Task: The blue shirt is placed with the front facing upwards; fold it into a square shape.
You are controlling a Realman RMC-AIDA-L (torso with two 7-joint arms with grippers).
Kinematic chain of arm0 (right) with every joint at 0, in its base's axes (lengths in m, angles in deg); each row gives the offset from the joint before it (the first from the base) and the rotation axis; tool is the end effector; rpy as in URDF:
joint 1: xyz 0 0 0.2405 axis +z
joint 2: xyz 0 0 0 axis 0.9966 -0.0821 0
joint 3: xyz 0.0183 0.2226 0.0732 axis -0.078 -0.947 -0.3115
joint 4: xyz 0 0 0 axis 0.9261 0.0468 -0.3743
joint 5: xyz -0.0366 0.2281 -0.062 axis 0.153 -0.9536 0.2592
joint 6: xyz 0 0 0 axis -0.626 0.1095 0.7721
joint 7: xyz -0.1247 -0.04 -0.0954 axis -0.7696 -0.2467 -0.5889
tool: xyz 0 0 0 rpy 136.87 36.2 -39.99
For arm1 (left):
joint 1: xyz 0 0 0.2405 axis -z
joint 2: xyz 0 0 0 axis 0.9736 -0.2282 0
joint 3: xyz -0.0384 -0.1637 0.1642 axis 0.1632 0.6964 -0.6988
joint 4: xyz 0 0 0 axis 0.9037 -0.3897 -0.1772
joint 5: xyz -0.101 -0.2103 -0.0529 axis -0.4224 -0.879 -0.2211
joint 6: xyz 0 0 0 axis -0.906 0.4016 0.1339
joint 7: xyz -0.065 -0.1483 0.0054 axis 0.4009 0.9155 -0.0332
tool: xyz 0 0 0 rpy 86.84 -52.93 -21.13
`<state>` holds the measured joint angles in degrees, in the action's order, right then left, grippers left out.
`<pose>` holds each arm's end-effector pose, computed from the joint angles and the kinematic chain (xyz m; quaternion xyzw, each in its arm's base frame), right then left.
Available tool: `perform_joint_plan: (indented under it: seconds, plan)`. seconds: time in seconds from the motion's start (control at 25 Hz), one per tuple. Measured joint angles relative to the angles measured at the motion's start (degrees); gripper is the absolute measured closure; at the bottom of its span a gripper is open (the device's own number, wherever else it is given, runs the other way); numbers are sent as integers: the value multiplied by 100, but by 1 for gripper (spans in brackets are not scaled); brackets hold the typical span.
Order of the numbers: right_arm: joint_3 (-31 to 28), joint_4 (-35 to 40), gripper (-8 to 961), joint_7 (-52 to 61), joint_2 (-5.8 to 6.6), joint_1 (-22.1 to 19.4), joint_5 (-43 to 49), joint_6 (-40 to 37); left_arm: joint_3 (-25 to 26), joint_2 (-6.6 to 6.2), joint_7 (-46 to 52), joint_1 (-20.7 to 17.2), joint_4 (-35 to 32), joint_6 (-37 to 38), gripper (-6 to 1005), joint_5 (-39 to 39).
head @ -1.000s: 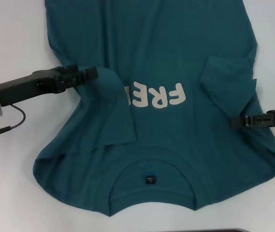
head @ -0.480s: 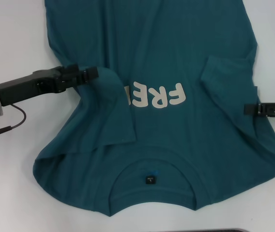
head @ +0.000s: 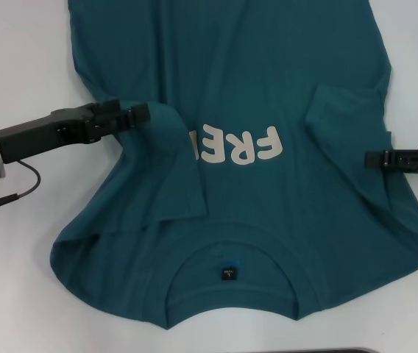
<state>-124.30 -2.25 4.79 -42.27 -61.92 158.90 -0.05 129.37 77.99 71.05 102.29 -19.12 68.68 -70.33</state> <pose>0.3502 0.3096 0.0333 -0.7686 0.6046 0.1721 0.1189 -0.2770 0.3406 -0.0180 -0.8357 -0.4385 -0.3001 0.1391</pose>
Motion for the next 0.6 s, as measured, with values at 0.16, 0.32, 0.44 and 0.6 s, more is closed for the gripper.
perform_joint_plan:
  seconds: [0.16, 0.32, 0.44, 0.6]
  plan:
    - [-25, 3, 333, 63, 24, -105, 2, 33, 0, -7, -1, 0, 0, -4, 113, 5]
    - [-45, 6, 333, 114, 45, -176, -9, 25, -1, -9, -2, 3, 0, -8, 114, 9]
    - [-51, 6, 334, 116, 24, -169, -30, -45, 0, -9, -2, 12, 0, -9, 114, 12]
    - [-67, 7, 335, 122, -12, -97, -42, -115, -6, -11, -1, 32, 0, -9, 113, 23]
